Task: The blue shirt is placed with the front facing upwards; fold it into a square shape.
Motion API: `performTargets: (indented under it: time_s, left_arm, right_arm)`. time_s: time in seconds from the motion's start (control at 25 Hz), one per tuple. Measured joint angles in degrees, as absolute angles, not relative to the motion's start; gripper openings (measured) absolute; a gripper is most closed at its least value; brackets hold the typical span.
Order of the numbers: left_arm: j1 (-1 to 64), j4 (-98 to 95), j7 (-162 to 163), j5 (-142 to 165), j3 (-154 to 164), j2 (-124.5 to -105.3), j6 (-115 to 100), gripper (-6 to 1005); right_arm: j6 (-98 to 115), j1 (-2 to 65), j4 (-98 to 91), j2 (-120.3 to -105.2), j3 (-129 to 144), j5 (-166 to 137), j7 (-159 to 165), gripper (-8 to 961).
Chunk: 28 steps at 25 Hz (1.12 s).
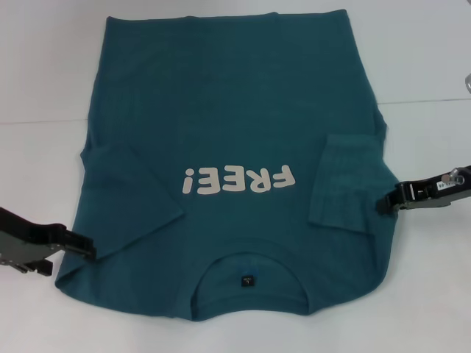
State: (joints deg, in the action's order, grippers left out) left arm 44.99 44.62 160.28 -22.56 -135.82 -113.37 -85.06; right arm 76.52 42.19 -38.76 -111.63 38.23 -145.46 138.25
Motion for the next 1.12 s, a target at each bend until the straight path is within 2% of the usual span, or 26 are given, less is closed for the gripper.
performTargets:
  time_s: [1.12]
  left_arm:
    - [44.6, 44.0, 160.2, -22.1, -135.7, -113.46, -85.7, 867]
  right_arm:
    - [76.2, 42.8, -38.7, -111.79, 38.4, -145.5, 137.6, 39]
